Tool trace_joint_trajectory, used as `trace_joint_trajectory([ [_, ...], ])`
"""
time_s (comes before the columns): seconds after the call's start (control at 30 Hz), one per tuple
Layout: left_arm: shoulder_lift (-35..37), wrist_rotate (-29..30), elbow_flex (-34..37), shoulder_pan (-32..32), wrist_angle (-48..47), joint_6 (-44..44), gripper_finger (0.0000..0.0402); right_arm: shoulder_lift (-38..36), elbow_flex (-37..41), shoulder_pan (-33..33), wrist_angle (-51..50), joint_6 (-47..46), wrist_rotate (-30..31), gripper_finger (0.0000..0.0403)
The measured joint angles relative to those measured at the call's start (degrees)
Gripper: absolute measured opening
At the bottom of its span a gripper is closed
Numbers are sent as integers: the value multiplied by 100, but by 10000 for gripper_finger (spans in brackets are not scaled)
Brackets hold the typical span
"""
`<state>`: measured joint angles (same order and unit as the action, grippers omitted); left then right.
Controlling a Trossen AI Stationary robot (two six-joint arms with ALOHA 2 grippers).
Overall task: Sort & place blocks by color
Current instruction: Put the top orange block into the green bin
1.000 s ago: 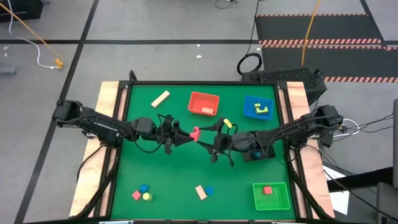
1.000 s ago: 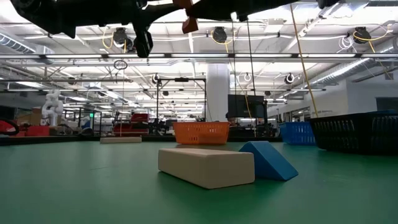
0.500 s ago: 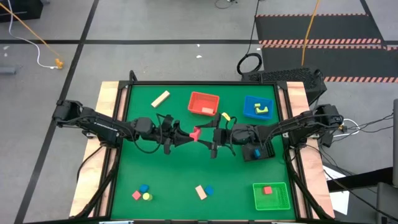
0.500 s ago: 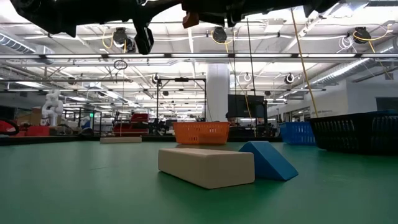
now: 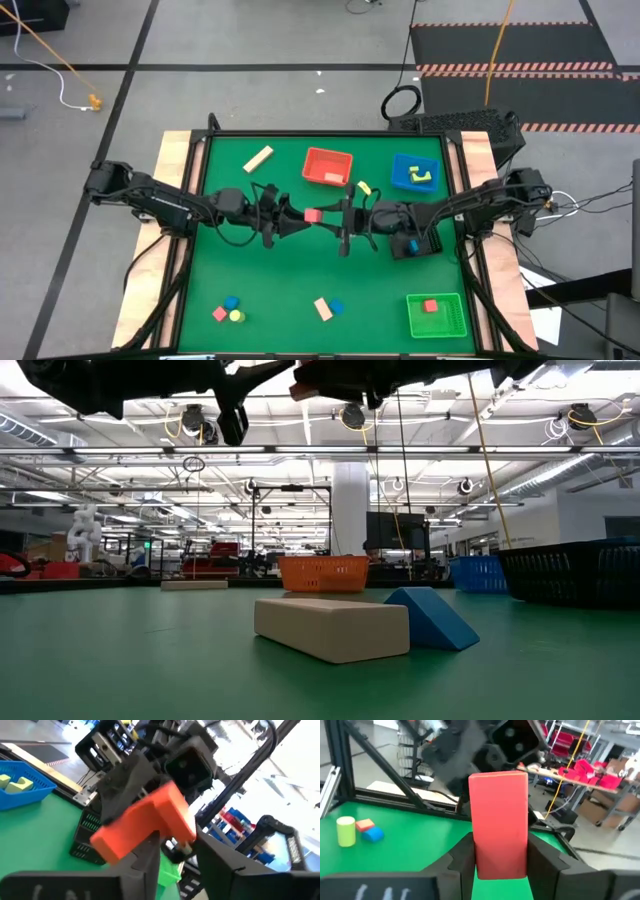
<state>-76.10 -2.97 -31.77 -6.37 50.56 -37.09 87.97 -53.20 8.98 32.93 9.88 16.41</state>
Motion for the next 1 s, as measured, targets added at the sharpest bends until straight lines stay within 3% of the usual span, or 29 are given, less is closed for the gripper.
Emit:
trace_joint_trajectory([
  [0.23,-5,11,11,2,-80,405,170,-354,-10,10,-1166,-869,25,118],
  [0.5,9,19,4,127,-781,895,190,-1506,-6,104,-4042,-3157,-43,118],
  [0.73,9,23,4,458,-1809,818,191,-2157,-6,657,-6269,-6016,-1608,118],
  [0.87,9,25,7,649,-2344,823,191,-2195,-6,1390,-6835,-7083,-2569,128],
  [1.0,7,51,7,873,-2845,854,191,-2182,-3,2176,-7084,-8063,-2986,133],
])
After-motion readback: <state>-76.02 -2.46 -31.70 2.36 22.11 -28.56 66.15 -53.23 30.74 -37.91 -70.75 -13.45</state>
